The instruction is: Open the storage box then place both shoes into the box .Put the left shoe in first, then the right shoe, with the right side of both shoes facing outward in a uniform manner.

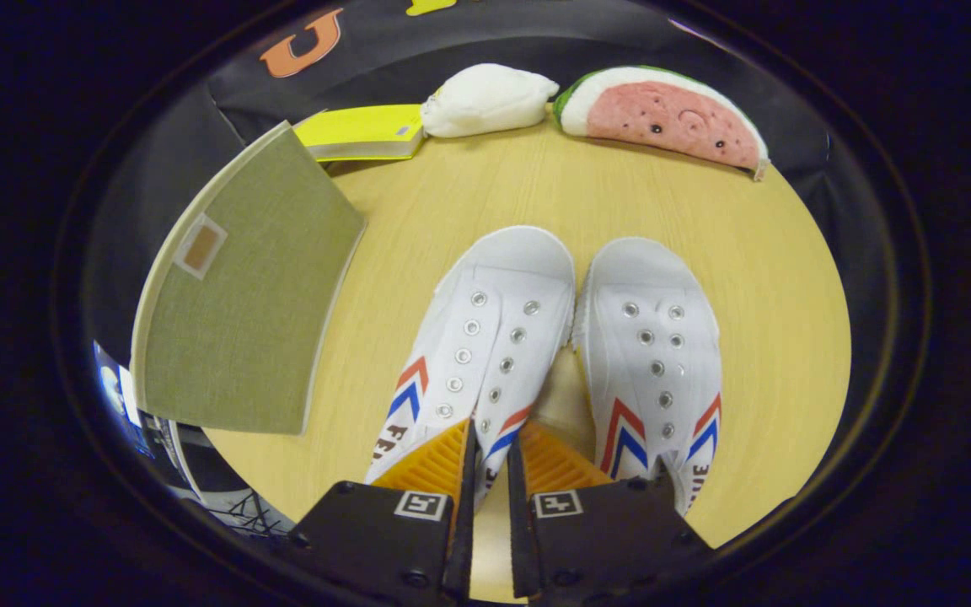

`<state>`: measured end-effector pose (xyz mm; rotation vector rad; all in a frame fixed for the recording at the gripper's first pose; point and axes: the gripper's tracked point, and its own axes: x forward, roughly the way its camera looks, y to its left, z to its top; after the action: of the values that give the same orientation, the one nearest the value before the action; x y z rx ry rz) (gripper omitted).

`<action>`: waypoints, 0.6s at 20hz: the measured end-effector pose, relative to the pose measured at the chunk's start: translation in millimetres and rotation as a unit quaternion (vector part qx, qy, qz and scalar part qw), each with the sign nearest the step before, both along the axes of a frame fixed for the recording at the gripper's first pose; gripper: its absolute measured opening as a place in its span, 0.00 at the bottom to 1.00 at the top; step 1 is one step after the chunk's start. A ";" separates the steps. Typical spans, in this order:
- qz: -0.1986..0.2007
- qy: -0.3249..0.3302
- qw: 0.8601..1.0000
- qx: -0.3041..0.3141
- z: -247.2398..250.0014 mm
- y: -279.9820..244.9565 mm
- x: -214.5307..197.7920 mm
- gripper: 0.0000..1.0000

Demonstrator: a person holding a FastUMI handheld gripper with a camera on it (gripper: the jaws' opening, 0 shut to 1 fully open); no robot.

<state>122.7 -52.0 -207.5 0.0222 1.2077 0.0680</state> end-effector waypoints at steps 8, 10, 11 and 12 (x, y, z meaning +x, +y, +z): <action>-0.035 -0.006 0.998 0.051 34.9 -2.6 -11.0 0.07; -0.036 -0.024 0.997 0.057 60.4 3.9 -11.7 0.07; -0.038 -0.033 0.997 0.063 75.2 11.0 -11.8 0.07; -0.038 -0.043 0.996 0.064 90.8 17.8 -10.8 0.07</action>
<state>111.8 -34.2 -116.7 0.1757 1.1142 0.0798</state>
